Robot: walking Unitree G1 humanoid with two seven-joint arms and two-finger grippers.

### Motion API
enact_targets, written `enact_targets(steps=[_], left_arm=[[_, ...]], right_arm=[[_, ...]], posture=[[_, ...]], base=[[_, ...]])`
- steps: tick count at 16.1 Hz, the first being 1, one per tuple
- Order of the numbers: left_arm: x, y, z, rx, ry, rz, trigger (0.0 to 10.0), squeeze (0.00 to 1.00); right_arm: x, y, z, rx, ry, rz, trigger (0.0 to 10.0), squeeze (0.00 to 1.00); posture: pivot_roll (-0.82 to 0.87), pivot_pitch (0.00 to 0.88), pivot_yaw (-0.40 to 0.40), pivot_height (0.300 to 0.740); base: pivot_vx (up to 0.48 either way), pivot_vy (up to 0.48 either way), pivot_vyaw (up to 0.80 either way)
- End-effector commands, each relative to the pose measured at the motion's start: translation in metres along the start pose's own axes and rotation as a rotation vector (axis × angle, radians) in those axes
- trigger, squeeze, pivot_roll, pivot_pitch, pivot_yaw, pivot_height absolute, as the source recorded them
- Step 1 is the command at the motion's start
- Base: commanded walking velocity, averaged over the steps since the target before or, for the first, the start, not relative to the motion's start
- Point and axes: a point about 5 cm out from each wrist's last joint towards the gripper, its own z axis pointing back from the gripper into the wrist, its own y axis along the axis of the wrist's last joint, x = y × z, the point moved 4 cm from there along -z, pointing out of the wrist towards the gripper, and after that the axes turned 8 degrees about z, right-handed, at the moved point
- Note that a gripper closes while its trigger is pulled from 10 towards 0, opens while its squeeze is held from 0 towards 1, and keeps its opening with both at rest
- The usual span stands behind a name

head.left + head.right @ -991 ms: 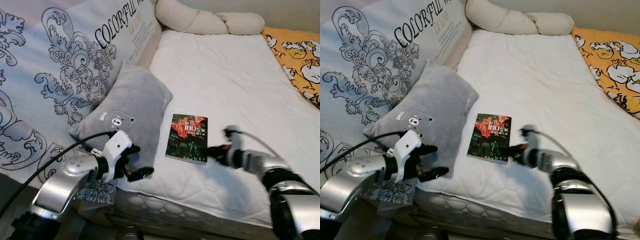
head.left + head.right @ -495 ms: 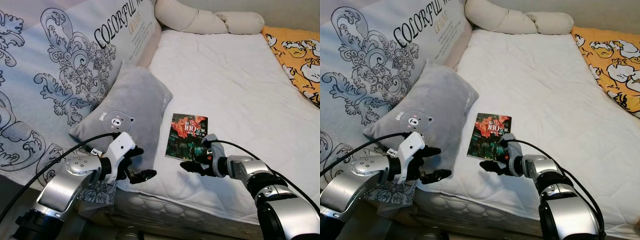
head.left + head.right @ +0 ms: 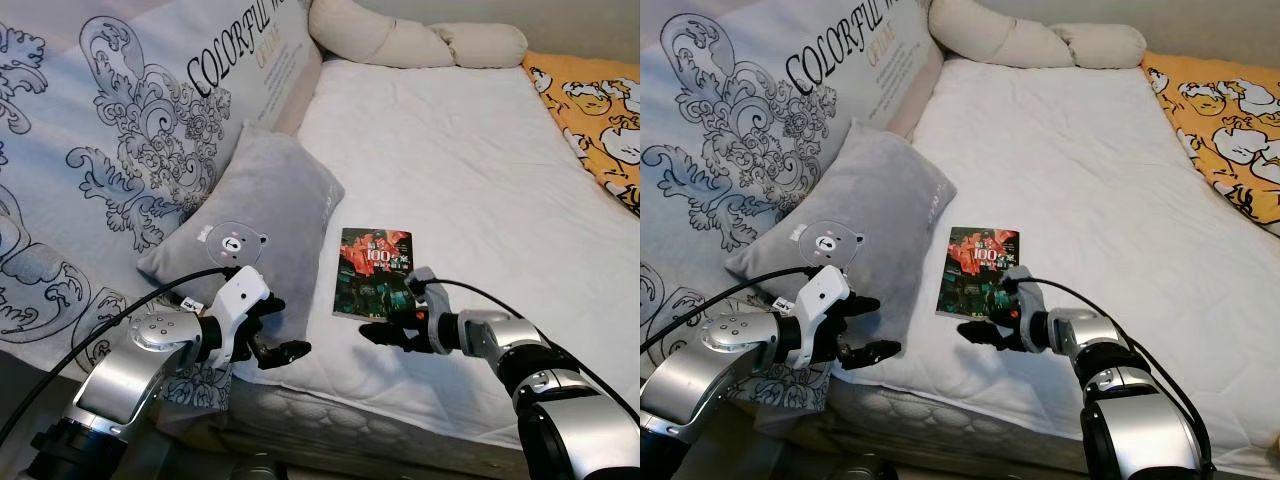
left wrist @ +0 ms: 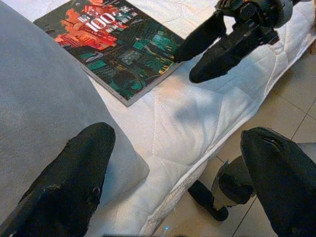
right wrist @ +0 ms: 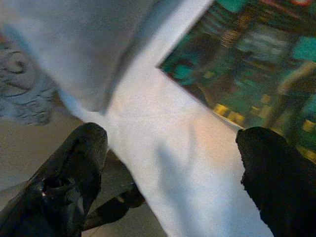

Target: Clean up the room

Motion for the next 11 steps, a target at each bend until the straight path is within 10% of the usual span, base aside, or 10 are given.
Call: enact_targets(steps=[1,7,11], left_arm=[[-0.001,0.001,-0.001,-0.017,0.002,-0.015,10.0,0.00],[0.000,0.018,0.000,0.119,0.035,0.030,10.0,0.00],[-0.024,0.032,0.001,0.300,0.286,0.055,10.0,0.00]], right_arm=[[-0.004,-0.005,0.002,-0.025,0.045,0.011,10.0,1.00],[0.003,0.010,0.009,0.088,-0.019,0.053,10.0,1.00],[0.024,0.042,0.036,0.320,-0.414,0.225,10.0,1.00]], posture=[[0.10,0.000,0.026,0.740],[0.10,0.000,0.010,0.740],[0.08,0.000,0.011,0.740]], base=[[0.000,0.000,0.00],[0.000,0.000,0.00],[0.000,0.000,0.00]])
